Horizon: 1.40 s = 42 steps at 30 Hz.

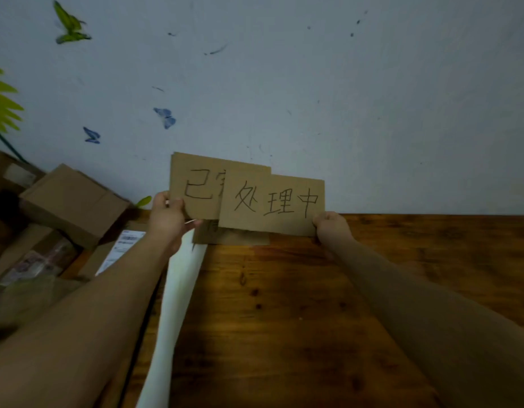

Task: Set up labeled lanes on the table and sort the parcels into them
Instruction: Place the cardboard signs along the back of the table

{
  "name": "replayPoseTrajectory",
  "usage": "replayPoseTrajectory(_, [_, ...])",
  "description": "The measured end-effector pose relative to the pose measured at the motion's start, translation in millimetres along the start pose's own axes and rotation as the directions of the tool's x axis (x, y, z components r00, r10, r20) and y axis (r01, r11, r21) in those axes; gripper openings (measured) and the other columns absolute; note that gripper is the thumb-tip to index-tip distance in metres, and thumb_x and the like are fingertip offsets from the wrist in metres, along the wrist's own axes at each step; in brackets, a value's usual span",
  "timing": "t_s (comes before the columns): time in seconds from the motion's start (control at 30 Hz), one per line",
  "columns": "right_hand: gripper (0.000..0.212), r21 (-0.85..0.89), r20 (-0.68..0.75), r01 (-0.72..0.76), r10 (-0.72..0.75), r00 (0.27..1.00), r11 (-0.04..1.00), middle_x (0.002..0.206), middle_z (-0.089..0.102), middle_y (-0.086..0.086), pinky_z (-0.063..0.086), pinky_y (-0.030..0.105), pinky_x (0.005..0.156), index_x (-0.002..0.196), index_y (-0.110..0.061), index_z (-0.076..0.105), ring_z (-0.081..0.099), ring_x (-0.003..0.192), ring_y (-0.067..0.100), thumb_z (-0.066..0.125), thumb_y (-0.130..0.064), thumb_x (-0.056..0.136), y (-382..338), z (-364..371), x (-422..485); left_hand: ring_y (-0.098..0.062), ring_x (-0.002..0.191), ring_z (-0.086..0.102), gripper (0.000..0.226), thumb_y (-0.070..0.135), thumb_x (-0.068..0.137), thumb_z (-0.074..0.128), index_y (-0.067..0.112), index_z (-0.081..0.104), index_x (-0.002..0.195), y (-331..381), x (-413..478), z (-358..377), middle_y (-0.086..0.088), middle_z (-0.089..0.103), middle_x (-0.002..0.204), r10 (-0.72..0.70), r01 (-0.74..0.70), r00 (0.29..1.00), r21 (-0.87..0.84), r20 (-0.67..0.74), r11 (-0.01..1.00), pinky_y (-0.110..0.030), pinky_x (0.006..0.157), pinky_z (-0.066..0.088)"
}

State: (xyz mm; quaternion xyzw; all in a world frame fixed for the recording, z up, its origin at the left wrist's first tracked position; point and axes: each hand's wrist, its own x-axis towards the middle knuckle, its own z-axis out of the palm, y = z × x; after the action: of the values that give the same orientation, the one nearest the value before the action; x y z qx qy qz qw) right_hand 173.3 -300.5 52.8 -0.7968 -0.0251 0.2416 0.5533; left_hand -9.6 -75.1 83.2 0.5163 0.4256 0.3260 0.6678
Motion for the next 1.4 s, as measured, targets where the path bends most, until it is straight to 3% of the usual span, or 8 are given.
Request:
replayPoseTrajectory(0.33, [0.028,-0.378,-0.103,-0.087,0.052,0.993,0.922,0.099,0.053,0.011,0.049,0.033,0.068,0.120,0.001,0.051,0.053,0.086,0.022,0.044,-0.016,0.099,46.9,-129.5,98.4,-0.026,0.095,0.060,0.023,0.017,0.099,0.037,0.022,0.042,0.121,-30.2,-7.5,66.8,-0.010,0.051,0.121,0.039,-0.039,0.980,0.001,-0.195,0.999,-0.034,0.060,0.056])
replayPoseTrajectory(0.43, [0.050,-0.557,-0.054,-0.086,0.067,0.996,0.826,0.126,0.048,0.016,0.050,0.040,0.083,0.137,-0.006,0.037,0.051,0.108,0.029,0.052,-0.030,0.096,67.9,-143.9,120.5,-0.027,0.096,0.060,0.020,0.018,0.099,0.039,0.024,0.044,0.117,-53.8,-14.1,95.2,-0.005,0.055,0.112,-0.001,0.002,0.989,0.008,-0.147,1.000,-0.035,0.060,0.056])
replayPoseTrajectory(0.57, [0.050,-0.862,0.387,0.374,-0.035,0.922,0.343,0.140,0.035,0.012,0.039,0.044,0.103,0.140,-0.017,0.036,0.037,0.126,0.029,0.043,-0.040,0.096,101.3,-144.1,119.5,-0.027,0.097,0.059,0.017,0.020,0.099,0.040,0.028,0.048,0.111,-71.7,-19.2,120.3,-0.001,0.056,0.108,-0.038,0.040,0.993,0.014,-0.110,0.999,-0.035,0.061,0.057])
replayPoseTrajectory(0.77, [0.062,-0.803,0.574,0.552,0.048,0.817,0.224,0.160,0.001,0.007,0.011,0.057,0.113,0.151,-0.028,0.011,0.001,0.145,0.033,0.030,-0.052,0.097,128.8,-138.5,123.1,-0.029,0.099,0.060,0.018,0.018,0.099,0.040,0.032,0.051,0.100,-76.8,-21.1,131.8,-0.004,0.056,0.111,-0.040,0.043,0.995,0.039,-0.089,0.998,-0.034,0.061,0.057])
replayPoseTrajectory(1.0, [0.058,-0.812,0.521,0.500,-0.010,0.853,0.303,0.160,0.005,0.010,0.001,0.055,0.114,0.151,-0.023,0.018,-0.001,0.146,0.033,0.021,-0.049,0.100,102.3,-116.1,135.5,-0.029,0.102,0.059,0.016,0.015,0.099,0.039,0.025,0.052,0.097,-80.6,-39.9,134.6,-0.007,0.057,0.112,-0.037,0.041,0.996,0.048,-0.076,0.998,-0.033,0.060,0.056])
replayPoseTrajectory(1.17, [0.052,-0.331,0.431,0.202,-0.043,0.901,0.922,0.113,0.059,-0.002,0.043,0.032,0.077,0.122,-0.026,0.054,0.055,0.099,0.014,0.038,-0.064,0.091,52.8,-96.1,91.2,-0.028,0.098,0.061,0.014,0.015,0.100,0.037,0.021,0.049,0.102,-74.6,-61.1,141.0,-0.010,0.058,0.113,-0.091,0.090,0.995,0.040,0.027,0.995,-0.033,0.060,0.056])
replayPoseTrajectory(1.27, [0.025,-0.138,0.366,0.188,-0.126,0.922,0.972,0.097,0.059,-0.009,0.044,0.022,0.062,0.102,-0.028,0.051,0.056,0.085,0.007,0.061,-0.047,0.088,39.7,-103.7,68.9,-0.029,0.096,0.063,0.014,0.016,0.101,0.037,0.016,0.050,0.107,-65.8,-73.3,148.3,-0.012,0.058,0.112,-0.120,0.119,0.989,0.026,0.087,0.993,-0.031,0.058,0.056])
replayPoseTrajectory(1.4, [0.032,-0.064,0.219,0.131,-0.114,0.969,0.989,0.104,0.057,-0.002,0.055,0.028,0.070,0.117,-0.013,0.053,0.057,0.091,0.016,0.062,-0.029,0.092,35.3,-130.7,48.7,-0.027,0.091,0.064,0.013,0.020,0.101,0.036,0.021,0.049,0.100,-55.0,-89.0,155.4,-0.010,0.059,0.107,-0.115,0.112,0.983,0.032,0.145,0.993,-0.032,0.058,0.058])
